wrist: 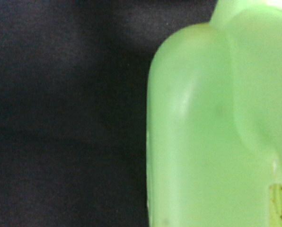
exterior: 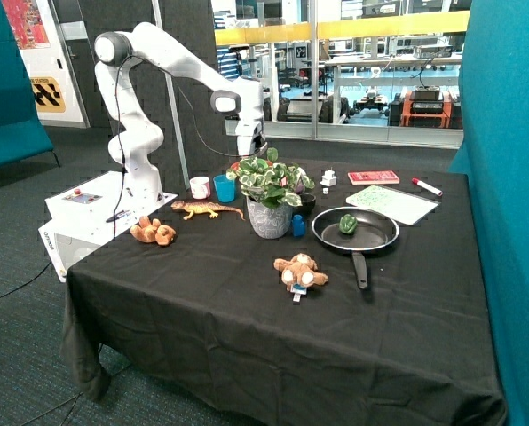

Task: Water the pot plant and put the can on the plate

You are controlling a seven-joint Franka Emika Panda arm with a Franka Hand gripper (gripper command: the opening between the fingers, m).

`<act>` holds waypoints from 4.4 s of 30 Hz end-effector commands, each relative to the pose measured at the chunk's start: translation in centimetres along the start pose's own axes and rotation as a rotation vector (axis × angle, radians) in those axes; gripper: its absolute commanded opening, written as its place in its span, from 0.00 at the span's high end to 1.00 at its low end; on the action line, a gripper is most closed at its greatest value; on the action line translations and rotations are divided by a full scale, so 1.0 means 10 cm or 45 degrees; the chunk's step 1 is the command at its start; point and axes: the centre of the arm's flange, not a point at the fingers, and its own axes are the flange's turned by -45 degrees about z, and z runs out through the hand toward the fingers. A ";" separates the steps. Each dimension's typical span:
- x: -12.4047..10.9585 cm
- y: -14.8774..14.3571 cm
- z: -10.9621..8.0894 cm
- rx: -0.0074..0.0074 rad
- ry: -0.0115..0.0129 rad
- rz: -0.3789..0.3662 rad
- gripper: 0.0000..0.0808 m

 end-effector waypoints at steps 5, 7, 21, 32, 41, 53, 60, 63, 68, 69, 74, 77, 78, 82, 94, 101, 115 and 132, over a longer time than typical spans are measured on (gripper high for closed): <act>-0.02 0.03 0.02 0.0000 -0.0032 0.006 1.00; -0.02 0.03 -0.01 0.0000 -0.0032 0.011 1.00; 0.07 0.15 -0.41 -0.0001 -0.0032 0.083 1.00; 0.01 0.28 -0.54 -0.0002 -0.0032 0.188 1.00; 0.00 0.32 -0.68 -0.0003 -0.0032 0.250 1.00; -0.03 0.36 -0.78 -0.0004 -0.0032 0.367 1.00; -0.08 0.50 -0.81 -0.0006 -0.0032 0.512 1.00; -0.11 0.57 -0.82 -0.0007 -0.0032 0.560 1.00; -0.14 0.65 -0.83 -0.0008 -0.0031 0.636 1.00; -0.15 0.66 -0.83 -0.0008 -0.0031 0.647 1.00; -0.15 0.73 -0.83 -0.0008 -0.0031 0.681 1.00; -0.14 0.77 -0.82 -0.0009 -0.0031 0.741 1.00; -0.14 0.79 -0.83 -0.0009 -0.0031 0.770 1.00; -0.11 0.88 -0.84 -0.0009 -0.0031 0.781 1.00; -0.11 1.09 -0.82 -0.0010 -0.0031 0.842 1.00; -0.13 1.17 -0.81 -0.0011 -0.0031 0.892 1.00; -0.09 1.23 -0.85 -0.0011 -0.0031 0.920 1.00; 0.35 1.61 -0.69 -0.0011 -0.0031 0.933 1.00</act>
